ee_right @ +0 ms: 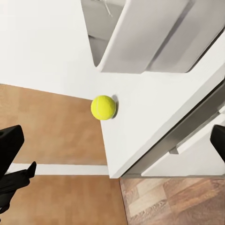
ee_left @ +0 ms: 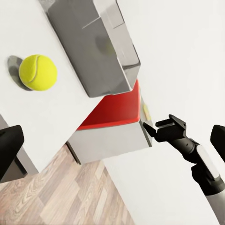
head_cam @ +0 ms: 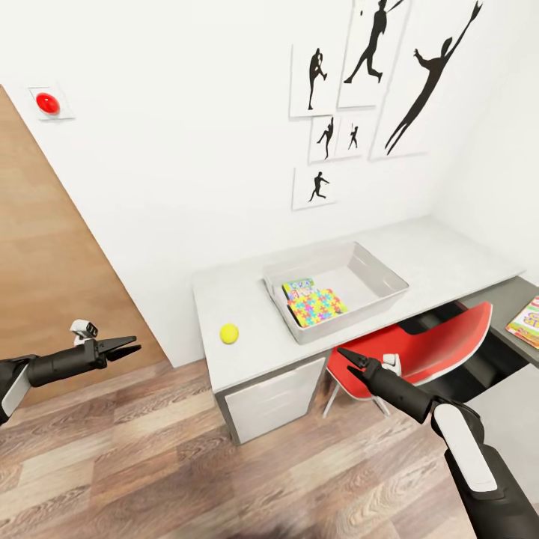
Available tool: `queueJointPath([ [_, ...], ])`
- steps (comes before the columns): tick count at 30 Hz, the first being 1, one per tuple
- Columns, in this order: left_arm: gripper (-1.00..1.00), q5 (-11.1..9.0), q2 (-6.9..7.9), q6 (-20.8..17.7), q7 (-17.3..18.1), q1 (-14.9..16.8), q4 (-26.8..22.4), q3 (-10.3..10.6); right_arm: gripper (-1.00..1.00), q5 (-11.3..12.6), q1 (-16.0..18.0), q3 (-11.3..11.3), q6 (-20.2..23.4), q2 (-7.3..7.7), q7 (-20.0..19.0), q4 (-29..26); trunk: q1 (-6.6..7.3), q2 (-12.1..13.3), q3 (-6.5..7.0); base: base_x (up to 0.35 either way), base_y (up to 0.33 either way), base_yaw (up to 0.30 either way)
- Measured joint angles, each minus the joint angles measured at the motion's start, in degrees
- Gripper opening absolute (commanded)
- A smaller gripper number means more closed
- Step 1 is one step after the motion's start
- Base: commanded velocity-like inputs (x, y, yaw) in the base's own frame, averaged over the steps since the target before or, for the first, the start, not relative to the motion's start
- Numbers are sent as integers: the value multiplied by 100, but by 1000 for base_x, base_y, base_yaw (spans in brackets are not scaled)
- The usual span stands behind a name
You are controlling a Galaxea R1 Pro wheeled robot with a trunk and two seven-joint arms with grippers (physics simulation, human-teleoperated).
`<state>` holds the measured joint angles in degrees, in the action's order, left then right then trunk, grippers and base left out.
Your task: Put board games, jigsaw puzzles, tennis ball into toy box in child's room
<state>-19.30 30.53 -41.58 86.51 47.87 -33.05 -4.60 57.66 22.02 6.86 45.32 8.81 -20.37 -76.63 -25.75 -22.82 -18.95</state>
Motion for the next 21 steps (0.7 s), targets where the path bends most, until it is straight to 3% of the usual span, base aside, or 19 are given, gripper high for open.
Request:
queueJointPath([
  [14,100,4,3,8,-4,0,0,1,100,-37,-1,-1,-10,-44,0,0,0,0,132,0,0,0],
  [18,100,2,-3,9,-4,0,0,1,100,-345,-1,-1,-18,-63,-4,-4,0,1,158,0,0,0],
  [21,100,5,-3,9,-5,0,0,1,100,-439,-1,-1,-20,-68,-11,-7,0,0,176,0,0,0],
])
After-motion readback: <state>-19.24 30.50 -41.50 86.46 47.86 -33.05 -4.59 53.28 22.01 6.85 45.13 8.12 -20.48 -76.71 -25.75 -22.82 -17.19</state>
